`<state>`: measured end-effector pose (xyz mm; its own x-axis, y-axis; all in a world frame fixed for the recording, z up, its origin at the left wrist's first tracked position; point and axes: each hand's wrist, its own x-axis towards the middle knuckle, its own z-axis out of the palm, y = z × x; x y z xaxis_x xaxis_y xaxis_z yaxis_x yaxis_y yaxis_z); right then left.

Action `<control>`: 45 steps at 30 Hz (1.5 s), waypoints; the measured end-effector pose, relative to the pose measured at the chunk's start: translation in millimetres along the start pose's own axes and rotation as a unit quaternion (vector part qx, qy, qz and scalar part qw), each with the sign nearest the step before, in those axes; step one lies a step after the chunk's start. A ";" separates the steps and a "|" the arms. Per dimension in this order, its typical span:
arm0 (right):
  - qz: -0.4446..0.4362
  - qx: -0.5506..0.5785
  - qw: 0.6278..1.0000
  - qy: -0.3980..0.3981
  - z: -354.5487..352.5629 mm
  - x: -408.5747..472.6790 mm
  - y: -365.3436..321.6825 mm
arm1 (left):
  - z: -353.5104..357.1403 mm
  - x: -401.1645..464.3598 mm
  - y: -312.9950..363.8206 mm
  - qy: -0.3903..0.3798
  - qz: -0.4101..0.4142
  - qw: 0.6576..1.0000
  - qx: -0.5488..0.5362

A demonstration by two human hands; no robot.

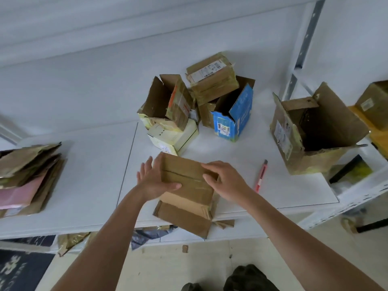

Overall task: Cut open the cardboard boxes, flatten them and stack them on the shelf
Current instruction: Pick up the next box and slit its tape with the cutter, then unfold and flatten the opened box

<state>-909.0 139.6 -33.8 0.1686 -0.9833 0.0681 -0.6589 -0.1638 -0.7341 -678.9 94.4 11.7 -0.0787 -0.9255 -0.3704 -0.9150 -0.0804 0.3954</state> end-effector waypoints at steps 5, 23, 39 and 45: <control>-0.024 -0.080 0.996 0.022 26.0 -3.3 -19.5 | 0.1 -15.1 -27.4 -0.047 -0.115 0.961 -0.248; -0.045 -0.303 0.945 -0.115 17.4 32.8 -62.0 | 16.3 -15.0 -23.3 0.071 -0.118 0.954 -0.266; 0.117 0.011 0.991 -0.067 -25.9 7.2 -33.2 | 14.6 -22.7 -25.9 0.004 -0.018 0.959 -0.282; 0.024 0.002 1.000 0.011 -40.0 4.2 -59.4 | 5.8 -27.6 -12.4 0.042 0.003 0.908 -0.416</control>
<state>-898.4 142.1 37.1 0.1214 -0.9914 0.0479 -0.6633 -0.1169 -0.7392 -667.7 123.1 12.2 -0.0203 -0.9488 -0.3152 -0.2956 -0.2955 0.9085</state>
